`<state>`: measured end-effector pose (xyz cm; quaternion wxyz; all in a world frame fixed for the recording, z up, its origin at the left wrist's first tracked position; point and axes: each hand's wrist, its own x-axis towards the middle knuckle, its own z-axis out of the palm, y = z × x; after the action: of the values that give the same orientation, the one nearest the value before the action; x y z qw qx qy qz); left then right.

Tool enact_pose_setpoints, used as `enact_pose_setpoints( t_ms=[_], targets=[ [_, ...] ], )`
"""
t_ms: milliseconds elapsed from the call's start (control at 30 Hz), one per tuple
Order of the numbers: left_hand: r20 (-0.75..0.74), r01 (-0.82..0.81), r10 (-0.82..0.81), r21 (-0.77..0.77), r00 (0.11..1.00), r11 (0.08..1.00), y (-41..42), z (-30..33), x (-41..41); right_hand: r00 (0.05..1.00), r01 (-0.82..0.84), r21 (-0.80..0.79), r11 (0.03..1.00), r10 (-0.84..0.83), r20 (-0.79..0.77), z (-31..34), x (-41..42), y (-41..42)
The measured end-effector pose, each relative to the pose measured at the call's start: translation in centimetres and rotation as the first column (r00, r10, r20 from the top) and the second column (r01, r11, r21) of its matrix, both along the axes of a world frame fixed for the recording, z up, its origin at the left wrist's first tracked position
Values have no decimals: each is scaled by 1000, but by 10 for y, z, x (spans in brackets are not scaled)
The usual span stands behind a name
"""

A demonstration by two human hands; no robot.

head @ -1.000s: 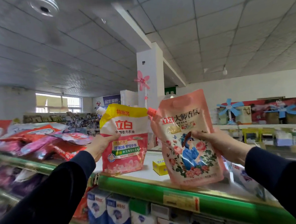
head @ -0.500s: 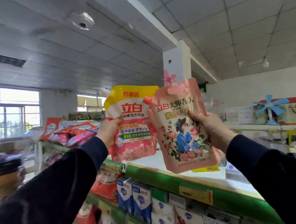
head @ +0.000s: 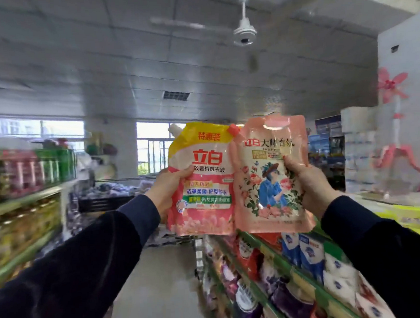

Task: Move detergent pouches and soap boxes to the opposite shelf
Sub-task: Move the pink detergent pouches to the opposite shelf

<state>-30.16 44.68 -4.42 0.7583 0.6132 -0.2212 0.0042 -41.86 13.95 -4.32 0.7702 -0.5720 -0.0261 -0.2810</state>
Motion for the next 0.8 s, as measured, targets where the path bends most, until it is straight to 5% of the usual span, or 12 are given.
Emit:
enact_pose_setpoints(
  t_ms=[267,800],
  targets=[
    [-17,-349,349,-12,937,937,179,-10,-42,938,-346,-19,938,345,-22,-18,54,172],
    [-7,-826,829,-92,560,557,577,11,-141,650,-759,-33,650,760,9,-14,134,607]
  ],
)
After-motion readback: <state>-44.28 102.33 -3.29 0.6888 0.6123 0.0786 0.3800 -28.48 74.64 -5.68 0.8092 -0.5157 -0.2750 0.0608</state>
